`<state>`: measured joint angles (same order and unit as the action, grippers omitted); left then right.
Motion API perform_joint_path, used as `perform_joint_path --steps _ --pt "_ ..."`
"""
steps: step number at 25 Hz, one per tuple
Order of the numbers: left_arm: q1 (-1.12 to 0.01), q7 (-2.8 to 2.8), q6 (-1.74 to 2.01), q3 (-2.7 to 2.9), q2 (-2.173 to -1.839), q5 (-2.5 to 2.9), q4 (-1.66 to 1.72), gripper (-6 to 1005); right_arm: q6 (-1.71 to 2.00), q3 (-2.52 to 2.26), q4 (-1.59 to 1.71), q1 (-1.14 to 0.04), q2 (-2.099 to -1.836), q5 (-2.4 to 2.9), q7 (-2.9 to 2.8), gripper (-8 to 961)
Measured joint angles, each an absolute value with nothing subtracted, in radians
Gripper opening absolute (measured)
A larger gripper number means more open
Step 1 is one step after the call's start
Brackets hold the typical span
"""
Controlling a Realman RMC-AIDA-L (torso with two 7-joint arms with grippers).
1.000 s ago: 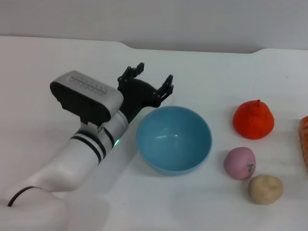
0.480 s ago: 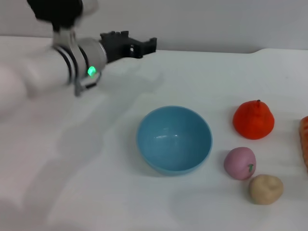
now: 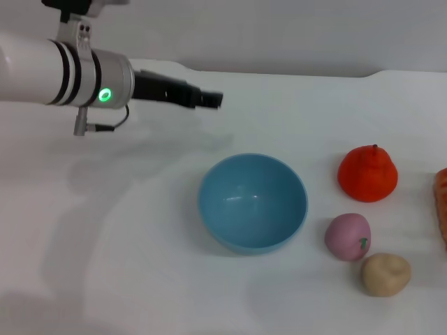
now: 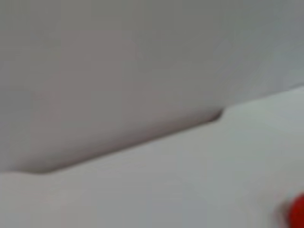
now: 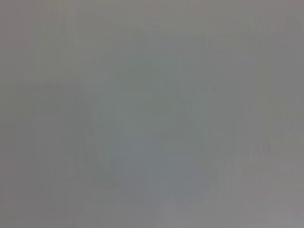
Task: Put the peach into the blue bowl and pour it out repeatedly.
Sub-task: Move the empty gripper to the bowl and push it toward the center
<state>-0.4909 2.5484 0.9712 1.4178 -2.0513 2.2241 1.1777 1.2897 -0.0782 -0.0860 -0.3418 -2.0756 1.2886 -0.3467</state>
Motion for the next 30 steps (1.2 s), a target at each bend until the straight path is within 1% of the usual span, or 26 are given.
perform_joint_path --steps 7,17,26,30 --pt "-0.479 2.554 1.044 1.429 -2.056 2.225 1.139 786 1.290 -0.078 -0.087 -0.344 -2.077 1.288 -0.346 669" --pt "-0.494 2.546 1.025 1.447 -2.060 2.213 0.976 786 1.287 -0.082 -0.087 -0.342 -2.077 1.292 -0.345 669" --pt "-0.502 2.544 0.954 1.561 -2.063 2.210 0.933 785 1.277 -0.085 -0.086 -0.339 -2.076 1.293 -0.345 668" --pt "-0.512 2.544 0.951 1.590 -2.063 2.207 0.936 720 1.276 -0.085 -0.086 -0.337 -2.076 1.296 -0.345 668"
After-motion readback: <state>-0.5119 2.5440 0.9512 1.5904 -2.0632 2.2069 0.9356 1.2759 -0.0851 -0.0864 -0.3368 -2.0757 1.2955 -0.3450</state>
